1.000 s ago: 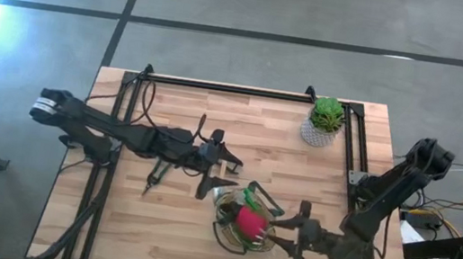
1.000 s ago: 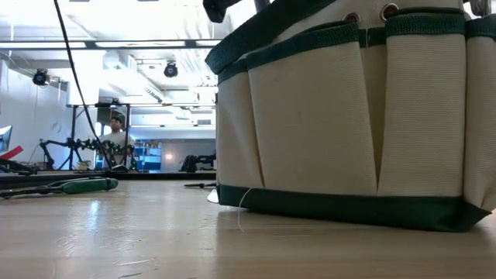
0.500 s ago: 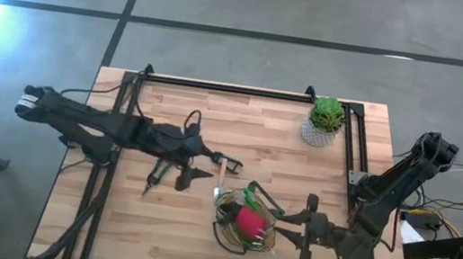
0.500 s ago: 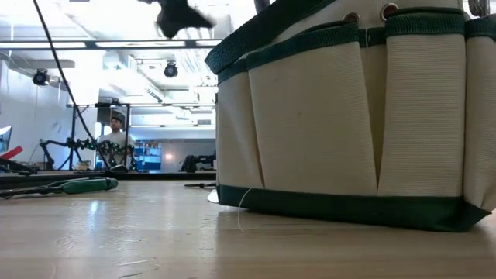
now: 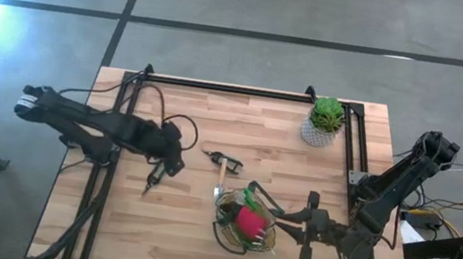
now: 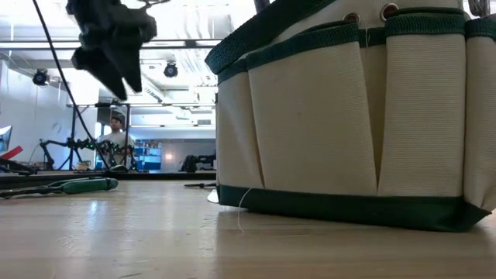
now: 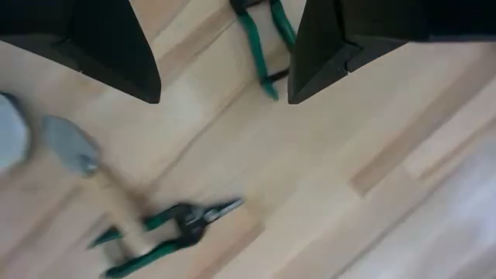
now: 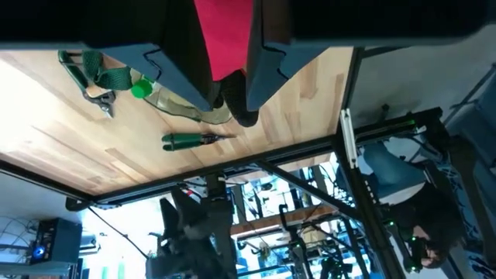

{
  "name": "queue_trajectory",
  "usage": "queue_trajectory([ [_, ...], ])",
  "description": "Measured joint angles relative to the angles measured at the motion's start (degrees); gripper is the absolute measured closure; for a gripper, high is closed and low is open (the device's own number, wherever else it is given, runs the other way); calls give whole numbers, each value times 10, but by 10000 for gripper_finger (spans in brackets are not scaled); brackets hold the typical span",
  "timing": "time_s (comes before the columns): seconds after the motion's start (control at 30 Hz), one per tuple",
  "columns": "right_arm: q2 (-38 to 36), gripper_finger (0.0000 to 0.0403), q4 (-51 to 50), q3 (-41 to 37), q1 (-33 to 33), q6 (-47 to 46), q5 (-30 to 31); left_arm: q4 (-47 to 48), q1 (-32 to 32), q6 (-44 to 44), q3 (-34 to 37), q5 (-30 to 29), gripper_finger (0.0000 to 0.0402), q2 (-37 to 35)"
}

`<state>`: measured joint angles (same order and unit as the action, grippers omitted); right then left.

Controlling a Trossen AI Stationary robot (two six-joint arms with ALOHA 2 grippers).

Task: Pick & Place Garden tools in Gardening bag
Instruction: Put the left green shear scissors into the white gardening bag

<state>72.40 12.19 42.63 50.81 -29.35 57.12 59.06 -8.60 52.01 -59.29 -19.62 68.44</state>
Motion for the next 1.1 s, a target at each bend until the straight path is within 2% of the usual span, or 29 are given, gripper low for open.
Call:
queue_trajectory([
  [0.37,0,329,0,0,-2,11,0,65,26,69,39,4,117,74],
  [0.53,0,330,0,0,-2,13,0,75,48,44,63,28,117,89],
  [0.77,0,337,0,0,-2,13,-2,60,56,-12,81,31,117,85],
  [1.1,0,328,0,0,-2,13,-2,34,58,-10,109,40,117,85],
])
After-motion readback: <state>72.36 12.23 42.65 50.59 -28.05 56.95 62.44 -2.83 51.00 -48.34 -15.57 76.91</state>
